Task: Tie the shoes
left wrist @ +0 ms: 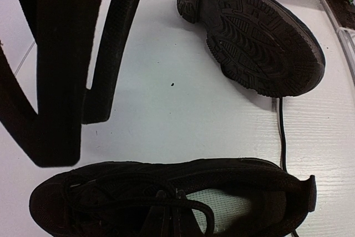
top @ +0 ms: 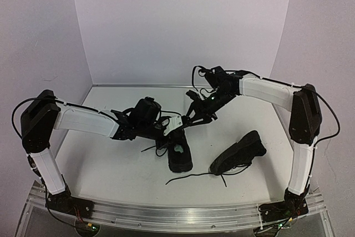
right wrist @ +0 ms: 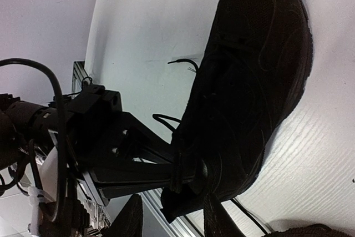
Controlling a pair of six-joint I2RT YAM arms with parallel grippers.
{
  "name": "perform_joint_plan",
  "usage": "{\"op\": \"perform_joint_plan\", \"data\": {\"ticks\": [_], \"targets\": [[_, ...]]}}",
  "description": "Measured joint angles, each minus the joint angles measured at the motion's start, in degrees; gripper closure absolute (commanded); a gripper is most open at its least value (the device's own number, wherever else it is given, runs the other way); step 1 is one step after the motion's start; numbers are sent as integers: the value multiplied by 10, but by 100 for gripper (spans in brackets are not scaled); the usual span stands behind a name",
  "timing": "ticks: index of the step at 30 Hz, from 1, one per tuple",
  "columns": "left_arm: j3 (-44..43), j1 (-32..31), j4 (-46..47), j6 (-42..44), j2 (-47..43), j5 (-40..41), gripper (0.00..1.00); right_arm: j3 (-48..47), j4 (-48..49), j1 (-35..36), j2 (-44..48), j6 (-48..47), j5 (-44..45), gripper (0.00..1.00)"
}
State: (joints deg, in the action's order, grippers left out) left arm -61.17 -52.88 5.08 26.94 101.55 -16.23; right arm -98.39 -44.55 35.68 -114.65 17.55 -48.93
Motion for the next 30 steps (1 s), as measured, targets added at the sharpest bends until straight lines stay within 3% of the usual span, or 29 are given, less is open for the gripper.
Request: {"op": "perform_joint_plan", "data": {"ticks": [8,15,26,30], "targets": [[0,0,0,-2,0,4,100,-3,12,12,-33,5,-9,70],[0,0,0,-2,0,4,100,-4,13,13,-40,7,-4,82],[0,0,0,-4,0,10,99,-8,15,13,-45,8,-4,85],[0,0,0,-4,0,13,99,-14,15,13,-48,7,-6,91]]}}
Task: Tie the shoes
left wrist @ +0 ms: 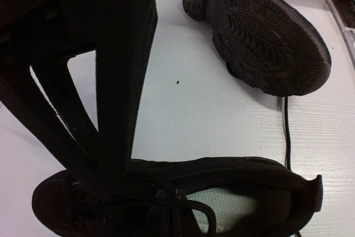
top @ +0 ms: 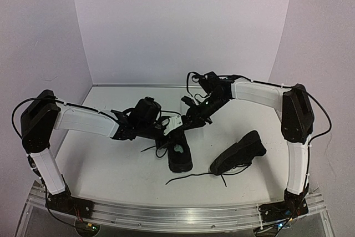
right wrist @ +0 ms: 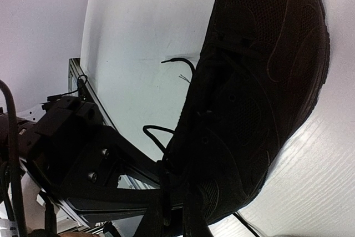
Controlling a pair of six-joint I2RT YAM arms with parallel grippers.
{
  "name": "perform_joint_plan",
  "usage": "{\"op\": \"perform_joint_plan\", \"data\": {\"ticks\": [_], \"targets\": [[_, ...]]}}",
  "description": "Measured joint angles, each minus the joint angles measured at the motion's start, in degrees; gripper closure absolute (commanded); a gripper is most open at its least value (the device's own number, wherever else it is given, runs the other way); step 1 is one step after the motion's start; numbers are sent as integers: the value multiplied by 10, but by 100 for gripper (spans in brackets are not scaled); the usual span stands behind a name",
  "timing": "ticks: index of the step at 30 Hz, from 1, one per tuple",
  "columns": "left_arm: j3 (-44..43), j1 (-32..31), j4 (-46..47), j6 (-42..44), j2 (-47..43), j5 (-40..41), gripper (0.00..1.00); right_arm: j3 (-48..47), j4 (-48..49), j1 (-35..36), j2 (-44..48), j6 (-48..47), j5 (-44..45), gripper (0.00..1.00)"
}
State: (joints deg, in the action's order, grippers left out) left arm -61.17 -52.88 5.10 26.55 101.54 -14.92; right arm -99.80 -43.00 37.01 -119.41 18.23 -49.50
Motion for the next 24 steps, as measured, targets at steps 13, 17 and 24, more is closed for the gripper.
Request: {"op": "perform_joint_plan", "data": {"ticks": [13,17,24], "targets": [[0,0,0,-1,0,3,93,-2,1,0,-6,0,-10,100],[0,0,-2,-7,0,11,74,-3,1,0,-6,-1,-10,100],[1,8,-66,-21,-34,28,56,-4,1,0,-6,1,4,100]]}}
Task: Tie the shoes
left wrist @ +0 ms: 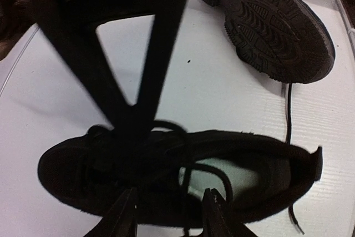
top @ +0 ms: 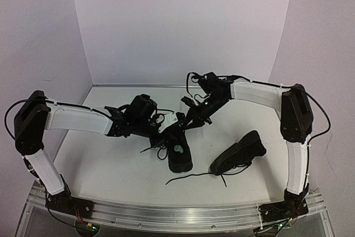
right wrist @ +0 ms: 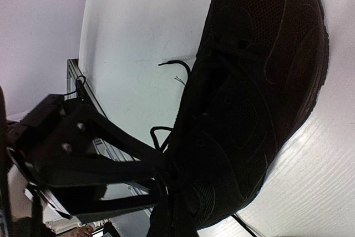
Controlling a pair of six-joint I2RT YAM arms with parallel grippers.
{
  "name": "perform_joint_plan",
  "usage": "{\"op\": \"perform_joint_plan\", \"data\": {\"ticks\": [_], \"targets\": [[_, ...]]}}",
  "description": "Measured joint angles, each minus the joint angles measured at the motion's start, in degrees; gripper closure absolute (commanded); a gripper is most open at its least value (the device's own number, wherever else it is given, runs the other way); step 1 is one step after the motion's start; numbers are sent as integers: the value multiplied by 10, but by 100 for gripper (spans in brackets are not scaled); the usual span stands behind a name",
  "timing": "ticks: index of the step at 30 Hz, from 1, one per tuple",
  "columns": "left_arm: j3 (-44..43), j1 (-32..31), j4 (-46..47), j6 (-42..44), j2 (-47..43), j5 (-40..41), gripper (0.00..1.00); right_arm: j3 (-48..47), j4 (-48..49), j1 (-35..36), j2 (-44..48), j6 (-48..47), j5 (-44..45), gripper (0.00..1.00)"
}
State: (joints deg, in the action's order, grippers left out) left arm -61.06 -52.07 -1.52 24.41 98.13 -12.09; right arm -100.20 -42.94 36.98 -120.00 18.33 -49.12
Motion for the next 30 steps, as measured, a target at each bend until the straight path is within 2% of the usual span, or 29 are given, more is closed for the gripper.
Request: {"op": "perform_joint_plan", "data": {"ticks": [6,11,19,30], "targets": [[10,67,-93,-38,-91,22,57,1,0,-8,14,5,25,100],[10,93,-181,-57,-104,56,59,2,0,-17,26,8,38,100],[-6,93,-301,-87,-6,84,61,3,0,-22,26,8,48,100],[-91,93,-352,-113,105,121,65,18,0,-26,32,9,56,100]]}}
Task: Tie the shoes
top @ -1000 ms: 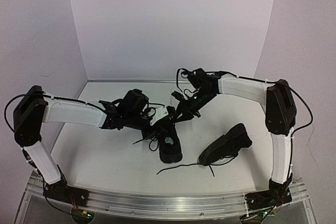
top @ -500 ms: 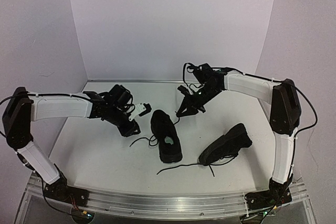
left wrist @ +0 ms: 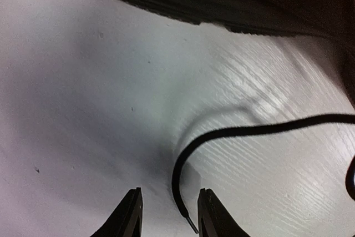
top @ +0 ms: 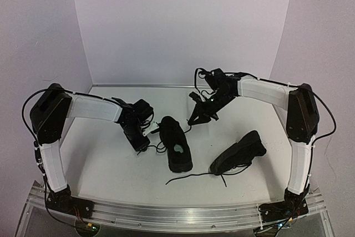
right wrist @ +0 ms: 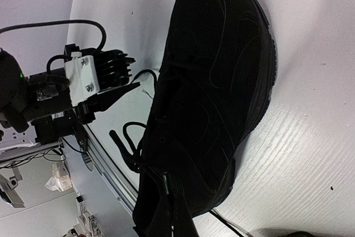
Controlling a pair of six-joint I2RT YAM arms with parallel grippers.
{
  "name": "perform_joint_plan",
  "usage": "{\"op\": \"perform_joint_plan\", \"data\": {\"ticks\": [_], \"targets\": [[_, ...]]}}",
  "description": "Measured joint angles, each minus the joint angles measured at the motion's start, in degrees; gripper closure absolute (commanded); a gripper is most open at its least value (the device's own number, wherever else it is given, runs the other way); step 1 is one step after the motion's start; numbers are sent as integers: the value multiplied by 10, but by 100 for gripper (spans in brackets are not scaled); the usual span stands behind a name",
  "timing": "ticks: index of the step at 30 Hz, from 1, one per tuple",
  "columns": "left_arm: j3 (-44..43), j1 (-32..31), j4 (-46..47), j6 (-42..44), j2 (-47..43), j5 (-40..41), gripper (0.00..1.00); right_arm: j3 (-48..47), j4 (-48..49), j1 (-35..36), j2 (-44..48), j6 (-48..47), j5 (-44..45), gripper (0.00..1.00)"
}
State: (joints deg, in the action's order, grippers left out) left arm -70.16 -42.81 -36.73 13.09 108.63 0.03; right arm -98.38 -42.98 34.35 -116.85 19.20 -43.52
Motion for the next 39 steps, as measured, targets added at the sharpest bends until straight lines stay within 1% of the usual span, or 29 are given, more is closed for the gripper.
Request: {"op": "perform_joint_plan", "data": {"ticks": [2,4,5,7,9,10,14,18,22,26,31,35,39], "targets": [[-16,0,-7,-1,19,3,67,1,0,-1,3,0,2,100],[-32,0,-20,-2,35,5,71,2,0,-3,8,1,4,100],[-40,0,-26,-4,40,6,75,4,1,-4,11,1,5,100],[-51,0,-37,-8,48,7,87,6,0,-8,17,2,6,100],[-54,-1,-46,-12,50,8,97,9,0,-13,23,2,7,100],[-54,-2,-51,-15,50,8,99,11,1,-15,26,2,8,100],[-51,-2,-57,-45,47,8,100,30,1,-30,48,2,13,100],[-24,10,-71,-115,20,23,100,69,1,-54,81,2,24,100],[-12,33,-98,-198,-35,62,100,114,0,-87,128,4,38,100],[-12,51,-121,-283,-113,105,100,163,-1,-129,191,7,56,100],[-4,65,-147,-366,-194,134,100,205,-5,-193,261,13,92,100],[23,80,-169,-420,-233,147,100,228,-18,-241,289,13,134,100],[57,89,-201,-461,-246,158,100,260,-31,-257,292,7,177,100]]}}
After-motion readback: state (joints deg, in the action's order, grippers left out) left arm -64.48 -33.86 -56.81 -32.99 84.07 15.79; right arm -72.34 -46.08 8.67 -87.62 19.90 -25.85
